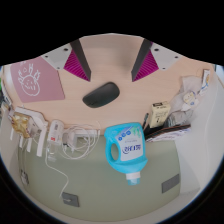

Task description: Arrange mouse

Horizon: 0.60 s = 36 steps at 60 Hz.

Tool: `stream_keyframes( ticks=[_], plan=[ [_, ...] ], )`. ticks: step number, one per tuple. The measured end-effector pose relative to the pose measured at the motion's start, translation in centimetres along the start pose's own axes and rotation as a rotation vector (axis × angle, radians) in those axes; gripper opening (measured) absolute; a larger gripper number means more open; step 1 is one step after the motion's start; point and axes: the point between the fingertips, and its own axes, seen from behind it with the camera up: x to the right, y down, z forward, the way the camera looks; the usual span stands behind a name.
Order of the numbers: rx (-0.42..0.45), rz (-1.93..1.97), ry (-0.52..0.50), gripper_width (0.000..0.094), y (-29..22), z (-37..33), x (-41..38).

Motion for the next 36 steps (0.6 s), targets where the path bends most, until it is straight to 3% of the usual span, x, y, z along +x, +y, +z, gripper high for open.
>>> stream_keyframes(
  ticks=[25,36],
  plan=[
    [-0.002,-0.015,0.012,0.0824,-6.3,9.2,0.4],
    [0.008,-0.045,0.073,0.0562,-7.4,11.0,0.8]
  ],
)
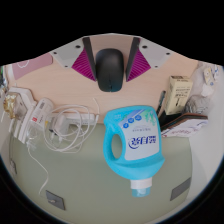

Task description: Arrange mouse

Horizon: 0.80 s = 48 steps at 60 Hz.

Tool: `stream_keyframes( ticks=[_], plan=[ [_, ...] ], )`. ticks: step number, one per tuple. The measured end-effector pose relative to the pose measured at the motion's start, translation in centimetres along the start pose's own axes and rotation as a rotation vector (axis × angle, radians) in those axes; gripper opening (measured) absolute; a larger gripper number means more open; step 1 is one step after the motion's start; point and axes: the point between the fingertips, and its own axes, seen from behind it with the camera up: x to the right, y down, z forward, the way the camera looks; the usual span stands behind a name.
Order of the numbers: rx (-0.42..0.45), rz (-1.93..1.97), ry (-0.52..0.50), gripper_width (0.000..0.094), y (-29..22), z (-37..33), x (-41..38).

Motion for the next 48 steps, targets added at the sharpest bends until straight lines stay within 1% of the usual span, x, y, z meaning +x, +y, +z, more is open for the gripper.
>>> stream_keyframes(
  ticks=[2,6,13,16,22,33,38,42,48],
  plan=[
    [0.003,-0.005,-0.003,0.0479,-0.1,0.1,-0.2],
    [-0.002,-0.014,-0.005,0.0454,0.0,0.2,-0.2],
    [-0.022,-0.014,-0.015,0.0376,0.1,-0.2,-0.2],
    [-0.027,-0.012,-0.016,0.0370,0.0,-1.0,-0.1],
    [0.041,-0.035,-0.029,0.0369,-2.3,-5.1,-0.2],
    [0.191,-0.016,-0.045,0.0371,-9.0,-16.1,1.9],
    [0.267,-0.008,-0.032,0.0372,-12.3,-20.6,4.8],
    [0.311,0.006,0.005,0.0371,-13.7,-23.2,8.4],
    [0.313,0.050,0.057,0.0371,-13.2,-24.6,14.6]
  ],
)
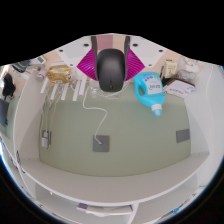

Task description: Arrange mouse

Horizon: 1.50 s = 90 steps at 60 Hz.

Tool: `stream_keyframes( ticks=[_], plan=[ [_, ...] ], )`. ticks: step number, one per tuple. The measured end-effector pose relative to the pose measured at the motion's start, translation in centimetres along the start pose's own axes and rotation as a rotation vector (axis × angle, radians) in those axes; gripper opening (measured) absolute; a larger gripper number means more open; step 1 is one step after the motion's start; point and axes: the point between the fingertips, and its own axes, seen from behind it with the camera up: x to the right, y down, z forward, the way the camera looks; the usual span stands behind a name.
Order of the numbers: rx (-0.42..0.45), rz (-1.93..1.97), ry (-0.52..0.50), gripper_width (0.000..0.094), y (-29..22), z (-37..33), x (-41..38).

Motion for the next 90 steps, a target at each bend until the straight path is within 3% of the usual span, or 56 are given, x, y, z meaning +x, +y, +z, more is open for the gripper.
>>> stream_keyframes(
  ticks=[10,20,25,29,36,38,41,44,50,76,90],
  plan=[
    [-0.138,-0.017,0.079,0.0369,8.9,1.9,10.5],
    [-0.318,-0.021,0.029,0.0371,20.2,4.6,14.0],
    [-0.372,-0.020,-0.001,0.0376,23.8,5.1,14.0],
    [-0.398,-0.010,-0.028,0.0431,25.4,5.1,13.7],
    [-0.387,-0.003,-0.033,0.0523,24.9,4.7,14.0],
    [-0.383,0.001,-0.029,0.0616,24.6,4.4,14.1],
    [-0.383,-0.008,-0.027,0.0861,23.9,3.8,14.1],
    [-0.379,-0.028,-0.013,0.0817,23.0,2.9,14.4],
    [-0.363,-0.061,0.018,0.0861,20.9,0.5,14.5],
    [-0.338,-0.078,0.106,0.0852,15.2,-15.5,12.2],
    [-0.292,-0.050,0.128,0.0851,13.8,-19.8,10.9]
  ],
)
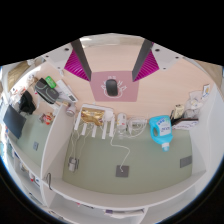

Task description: Arrange mouse

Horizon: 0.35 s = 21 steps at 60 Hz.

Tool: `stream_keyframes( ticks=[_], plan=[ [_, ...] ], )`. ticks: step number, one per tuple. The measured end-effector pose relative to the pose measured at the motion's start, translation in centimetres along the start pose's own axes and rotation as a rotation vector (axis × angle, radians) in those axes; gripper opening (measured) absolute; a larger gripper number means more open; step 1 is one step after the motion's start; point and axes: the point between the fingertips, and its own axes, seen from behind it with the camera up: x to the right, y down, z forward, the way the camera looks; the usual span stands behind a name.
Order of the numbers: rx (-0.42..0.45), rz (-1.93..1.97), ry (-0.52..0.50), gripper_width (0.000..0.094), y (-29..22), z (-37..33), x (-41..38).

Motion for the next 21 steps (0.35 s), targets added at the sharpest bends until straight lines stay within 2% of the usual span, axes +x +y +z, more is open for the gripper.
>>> stream_keyframes(
  ticks=[21],
  plan=[
    [0.015,-0.026,0.013,0.0849,0.0,-1.6,-1.1]
  ],
)
